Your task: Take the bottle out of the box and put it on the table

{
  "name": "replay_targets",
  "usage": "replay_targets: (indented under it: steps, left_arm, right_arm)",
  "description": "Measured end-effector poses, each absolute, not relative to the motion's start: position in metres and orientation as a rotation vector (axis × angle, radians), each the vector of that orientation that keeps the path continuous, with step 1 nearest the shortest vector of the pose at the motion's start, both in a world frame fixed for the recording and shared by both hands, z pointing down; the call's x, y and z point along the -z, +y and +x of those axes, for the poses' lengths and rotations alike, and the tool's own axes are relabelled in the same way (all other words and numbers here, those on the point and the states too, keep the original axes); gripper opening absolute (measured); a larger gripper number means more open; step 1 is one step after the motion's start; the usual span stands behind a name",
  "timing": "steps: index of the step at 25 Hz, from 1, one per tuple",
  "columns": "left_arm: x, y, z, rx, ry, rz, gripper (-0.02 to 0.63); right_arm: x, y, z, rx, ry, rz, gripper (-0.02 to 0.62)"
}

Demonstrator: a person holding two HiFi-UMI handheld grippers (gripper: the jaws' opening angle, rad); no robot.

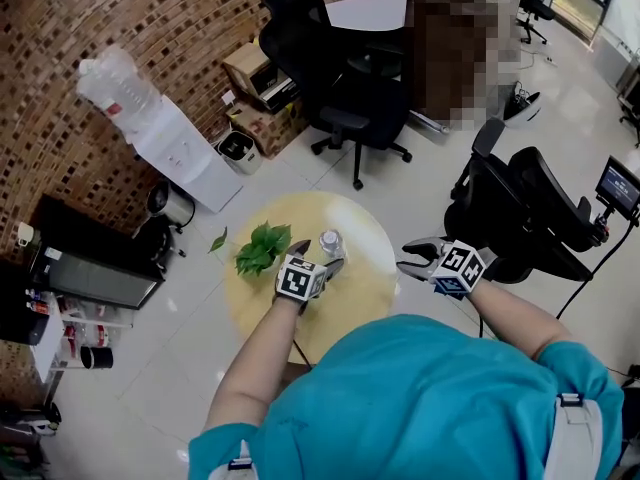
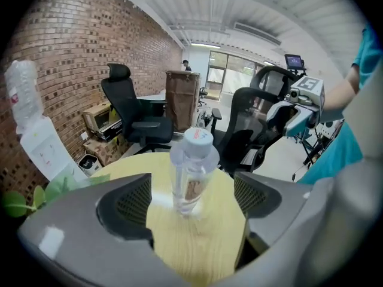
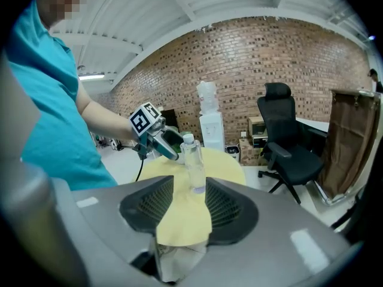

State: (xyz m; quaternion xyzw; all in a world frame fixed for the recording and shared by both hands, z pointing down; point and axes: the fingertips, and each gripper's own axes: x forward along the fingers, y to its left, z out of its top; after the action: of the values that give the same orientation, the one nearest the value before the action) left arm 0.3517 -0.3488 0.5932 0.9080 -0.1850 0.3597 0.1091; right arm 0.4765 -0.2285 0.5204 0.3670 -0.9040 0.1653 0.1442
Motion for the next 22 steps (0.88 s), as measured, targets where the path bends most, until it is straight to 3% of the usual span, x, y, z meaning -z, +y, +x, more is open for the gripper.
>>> replay_targets:
  steps: [6,11,15,22]
  left_arm:
    - [-0.568,-0.349,0.290,-0.805,-0.563,2.684,0.428]
    - [-0.532,-0.322,0.261,-0.607,-0.604,2.715,0.371]
    - [-0.495,-0.298,0.260,-0.492,-0.631,2.755,0.325]
    - [-0.476,-0.243,0.301,-0.323,-0.772,2.783,0.310]
  right_arm:
    - [-0.508,-0.252,0.455,-0.482,-2.598,1.080,0.166]
    - [-0.497,-0.245,0.444,-0.468,-2.632,1.106,0.166]
    - [-0.477,-0.236,0.443,-0.466,-2.689,1.081,0.166]
    - [-0.483,-0.217,0.478,-0.391,-2.779,0.912,0.166]
